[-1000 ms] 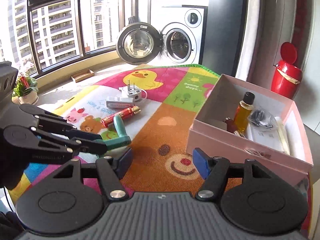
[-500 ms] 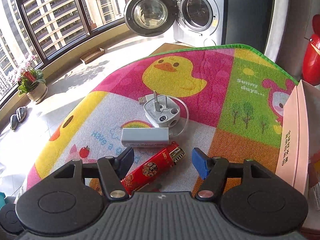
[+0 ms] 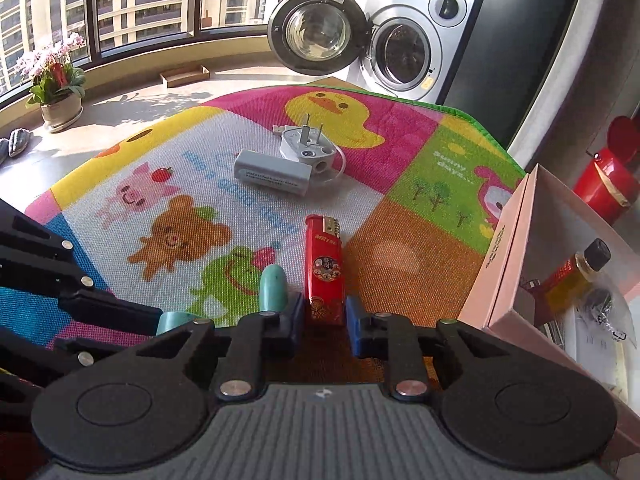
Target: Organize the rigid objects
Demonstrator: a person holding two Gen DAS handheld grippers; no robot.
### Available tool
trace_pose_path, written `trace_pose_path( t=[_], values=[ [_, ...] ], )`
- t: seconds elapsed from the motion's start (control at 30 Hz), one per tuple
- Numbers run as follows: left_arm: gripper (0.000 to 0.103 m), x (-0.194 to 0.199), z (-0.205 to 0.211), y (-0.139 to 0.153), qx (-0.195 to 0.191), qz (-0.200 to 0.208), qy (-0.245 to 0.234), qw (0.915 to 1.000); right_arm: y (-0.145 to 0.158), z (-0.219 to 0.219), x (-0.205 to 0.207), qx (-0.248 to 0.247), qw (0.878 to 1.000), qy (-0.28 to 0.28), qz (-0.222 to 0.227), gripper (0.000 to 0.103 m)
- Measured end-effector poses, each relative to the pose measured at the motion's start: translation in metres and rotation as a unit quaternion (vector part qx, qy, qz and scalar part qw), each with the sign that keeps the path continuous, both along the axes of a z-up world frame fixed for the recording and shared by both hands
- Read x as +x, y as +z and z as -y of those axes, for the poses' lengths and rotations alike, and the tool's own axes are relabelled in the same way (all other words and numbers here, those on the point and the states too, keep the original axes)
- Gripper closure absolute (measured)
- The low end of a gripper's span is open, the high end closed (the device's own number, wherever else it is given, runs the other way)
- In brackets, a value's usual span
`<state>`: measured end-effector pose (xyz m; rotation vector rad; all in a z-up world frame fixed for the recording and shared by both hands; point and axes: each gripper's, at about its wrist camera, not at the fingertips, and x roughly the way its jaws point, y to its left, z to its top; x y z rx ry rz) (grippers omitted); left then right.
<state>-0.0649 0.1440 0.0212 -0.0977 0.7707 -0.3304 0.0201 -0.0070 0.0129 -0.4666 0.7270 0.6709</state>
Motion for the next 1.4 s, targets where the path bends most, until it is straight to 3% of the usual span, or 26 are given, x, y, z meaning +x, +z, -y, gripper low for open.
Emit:
trace_pose_path(
  t=[0.23, 0.4, 0.43, 0.5, 0.57, 0.67, 0.73, 0.83, 0.97, 1.13, 1.23, 1.4],
  values=[
    [0.080, -0.001, 0.006, 0.002, 0.002, -0.013, -0.041, 0.9991, -0.002, 0.049, -0.015, 0.030, 0.999, -0.037, -0.019, 0.081],
    [0.080, -0.010, 0.027, 0.006, 0.053, -0.010, -0.091, 0.9943, -0.005, 0.080, -0.035, 0.030, 0.998, -0.053, -0.007, 0.079],
    [0.080, -0.011, 0.030, 0.006, 0.056, -0.014, -0.098, 0.9935, -0.006, 0.085, -0.038, 0.028, 0.998, -0.058, -0.005, 0.075],
    [0.080, -0.011, 0.037, 0.007, 0.052, -0.024, -0.119, 0.9913, -0.006, 0.096, -0.040, 0.032, 0.997, -0.076, 0.000, 0.049],
    [0.077, -0.013, 0.047, 0.006, 0.054, -0.030, -0.136, 0.9888, -0.009, 0.106, -0.040, 0.042, 0.995, -0.093, -0.002, 0.035],
    [0.053, -0.014, 0.062, 0.006, 0.068, -0.031, -0.143, 0.9869, -0.014, 0.119, -0.037, 0.073, 0.990, -0.116, -0.017, 0.028],
    [0.047, -0.015, 0.071, 0.006, 0.078, -0.036, -0.146, 0.9856, -0.017, 0.125, -0.036, 0.091, 0.987, -0.127, -0.023, 0.026],
    [0.046, -0.014, 0.082, 0.007, 0.095, -0.036, -0.144, 0.9843, -0.020, 0.127, -0.040, 0.101, 0.987, -0.127, -0.015, 0.024],
    [0.049, -0.007, 0.080, 0.015, 0.086, -0.041, -0.134, 0.9864, -0.023, 0.130, -0.042, 0.116, 0.986, -0.123, -0.010, 0.022],
    [0.049, 0.011, 0.062, 0.039, 0.085, 0.017, -0.042, 0.9953, -0.023, 0.130, -0.042, 0.121, 0.985, -0.120, -0.010, 0.019],
    [0.051, 0.031, 0.054, 0.033, 0.105, 0.012, 0.008, 0.9943, -0.024, 0.128, -0.043, 0.119, 0.986, -0.118, -0.009, 0.017],
    [0.051, 0.049, 0.057, 0.014, 0.121, -0.012, -0.014, 0.9924, -0.024, 0.126, -0.043, 0.117, 0.986, -0.117, -0.009, 0.015]
  ],
)
